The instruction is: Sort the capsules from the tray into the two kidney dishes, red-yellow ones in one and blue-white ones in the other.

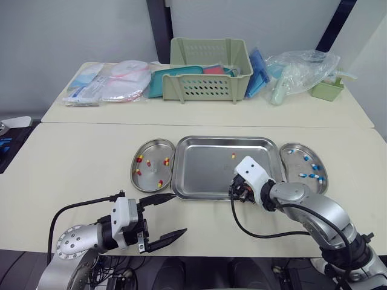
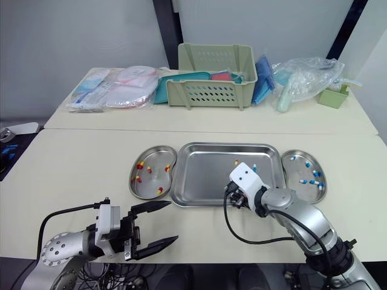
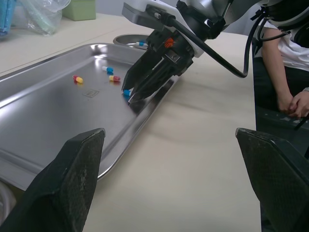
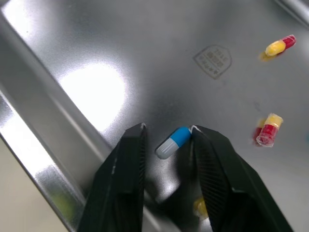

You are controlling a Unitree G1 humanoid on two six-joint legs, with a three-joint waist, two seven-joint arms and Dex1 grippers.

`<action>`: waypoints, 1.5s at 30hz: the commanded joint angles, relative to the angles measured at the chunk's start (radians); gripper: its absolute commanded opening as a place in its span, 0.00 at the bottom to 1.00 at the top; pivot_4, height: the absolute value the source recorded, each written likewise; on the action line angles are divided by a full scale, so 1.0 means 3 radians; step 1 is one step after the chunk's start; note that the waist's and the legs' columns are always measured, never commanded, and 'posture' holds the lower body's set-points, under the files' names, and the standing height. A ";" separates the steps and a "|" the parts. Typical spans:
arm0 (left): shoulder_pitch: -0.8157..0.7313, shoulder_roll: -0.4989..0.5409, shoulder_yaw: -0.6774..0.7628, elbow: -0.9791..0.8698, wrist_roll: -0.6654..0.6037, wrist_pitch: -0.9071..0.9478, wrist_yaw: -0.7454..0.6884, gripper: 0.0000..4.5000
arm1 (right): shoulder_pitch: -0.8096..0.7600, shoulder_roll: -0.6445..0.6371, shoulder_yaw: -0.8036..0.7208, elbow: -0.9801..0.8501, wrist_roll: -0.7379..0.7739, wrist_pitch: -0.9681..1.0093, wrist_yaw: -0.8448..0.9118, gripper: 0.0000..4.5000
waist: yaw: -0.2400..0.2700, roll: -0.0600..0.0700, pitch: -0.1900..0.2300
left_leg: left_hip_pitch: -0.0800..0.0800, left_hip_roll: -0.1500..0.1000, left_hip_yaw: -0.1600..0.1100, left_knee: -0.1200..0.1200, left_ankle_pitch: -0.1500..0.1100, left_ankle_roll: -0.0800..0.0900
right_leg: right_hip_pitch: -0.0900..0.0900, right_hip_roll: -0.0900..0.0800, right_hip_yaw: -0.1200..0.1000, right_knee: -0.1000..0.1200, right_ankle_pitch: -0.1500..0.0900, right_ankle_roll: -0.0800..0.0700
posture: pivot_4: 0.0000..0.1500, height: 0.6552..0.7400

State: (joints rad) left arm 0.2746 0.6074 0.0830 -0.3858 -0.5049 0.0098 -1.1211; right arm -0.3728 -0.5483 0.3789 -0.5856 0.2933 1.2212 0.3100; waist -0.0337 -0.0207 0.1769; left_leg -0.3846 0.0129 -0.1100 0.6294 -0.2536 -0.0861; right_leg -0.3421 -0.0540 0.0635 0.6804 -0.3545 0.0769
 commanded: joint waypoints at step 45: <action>-0.0459 -0.0116 -0.0260 -0.0088 -0.0364 -0.0016 -0.0267 1.00 | 0.1389 -0.1083 -0.2575 0.0021 0.0157 -0.1018 0.1046 0.19 | 0.0002 0.0005 0.0006 | -0.0003 0.0000 0.0004 0.0001 0.0000 0.0000 | 0.0004 0.0001 0.0001 -0.0003 0.0000 0.0000 | 1.00 1.00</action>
State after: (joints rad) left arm 0.1409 0.5676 0.0053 -0.3795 -0.6115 0.0072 -1.2082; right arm 0.0536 -0.8574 -0.3825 -0.5664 0.3523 0.9447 0.6301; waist -0.0330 -0.0192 0.1788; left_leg -0.3854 0.0128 -0.1087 0.6296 -0.2536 -0.0860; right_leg -0.3409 -0.0538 0.0639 0.6794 -0.3545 0.0771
